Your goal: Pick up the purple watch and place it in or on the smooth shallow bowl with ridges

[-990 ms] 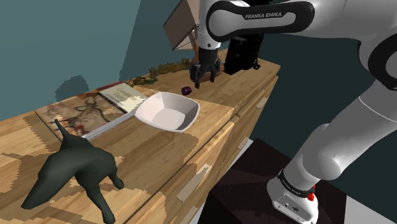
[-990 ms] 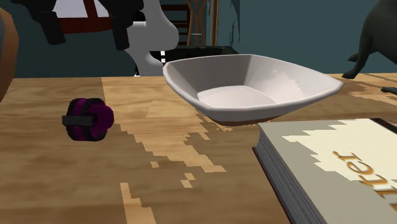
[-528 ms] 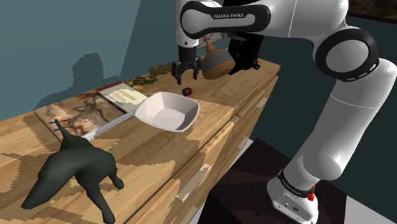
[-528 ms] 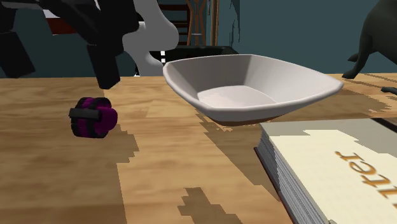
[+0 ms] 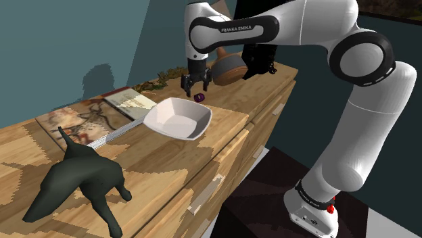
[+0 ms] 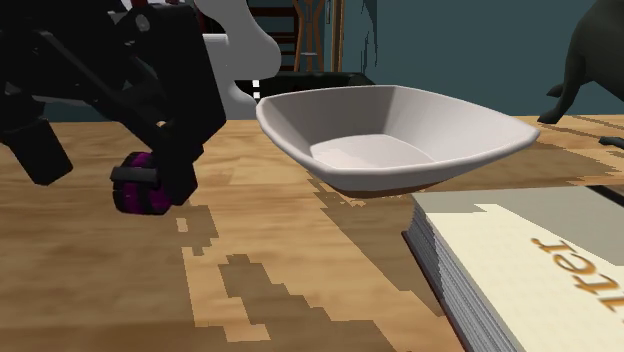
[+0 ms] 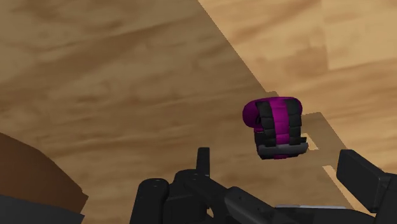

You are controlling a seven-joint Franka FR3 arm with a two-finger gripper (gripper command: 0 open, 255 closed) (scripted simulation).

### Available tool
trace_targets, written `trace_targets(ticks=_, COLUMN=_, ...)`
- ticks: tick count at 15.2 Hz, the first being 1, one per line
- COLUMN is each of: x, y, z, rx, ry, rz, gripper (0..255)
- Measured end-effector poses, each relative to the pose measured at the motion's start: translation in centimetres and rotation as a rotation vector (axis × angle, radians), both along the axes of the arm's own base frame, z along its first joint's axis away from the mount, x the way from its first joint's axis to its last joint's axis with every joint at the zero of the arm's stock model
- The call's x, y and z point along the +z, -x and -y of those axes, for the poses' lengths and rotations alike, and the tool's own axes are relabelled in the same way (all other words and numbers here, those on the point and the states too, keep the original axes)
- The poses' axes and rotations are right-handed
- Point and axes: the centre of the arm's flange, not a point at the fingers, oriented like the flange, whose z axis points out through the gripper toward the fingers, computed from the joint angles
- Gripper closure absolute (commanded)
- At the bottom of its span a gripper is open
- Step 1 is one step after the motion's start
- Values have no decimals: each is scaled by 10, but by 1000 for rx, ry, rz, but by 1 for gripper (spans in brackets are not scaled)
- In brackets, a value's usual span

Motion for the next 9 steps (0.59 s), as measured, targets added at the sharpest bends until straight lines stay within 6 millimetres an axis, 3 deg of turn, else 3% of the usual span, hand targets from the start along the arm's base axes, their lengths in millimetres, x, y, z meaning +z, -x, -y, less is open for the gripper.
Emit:
trace_targets(ticks=6, x=-4, y=1, z=0, rx=0, ry=0, rz=0, gripper=0)
trace_targets(ticks=7, x=-4, y=1, z=0, rx=0, ry=0, rz=0, gripper=255)
trace_targets(ticks=9, x=-4, y=1, z=0, rx=0, ry=0, rz=0, gripper=255)
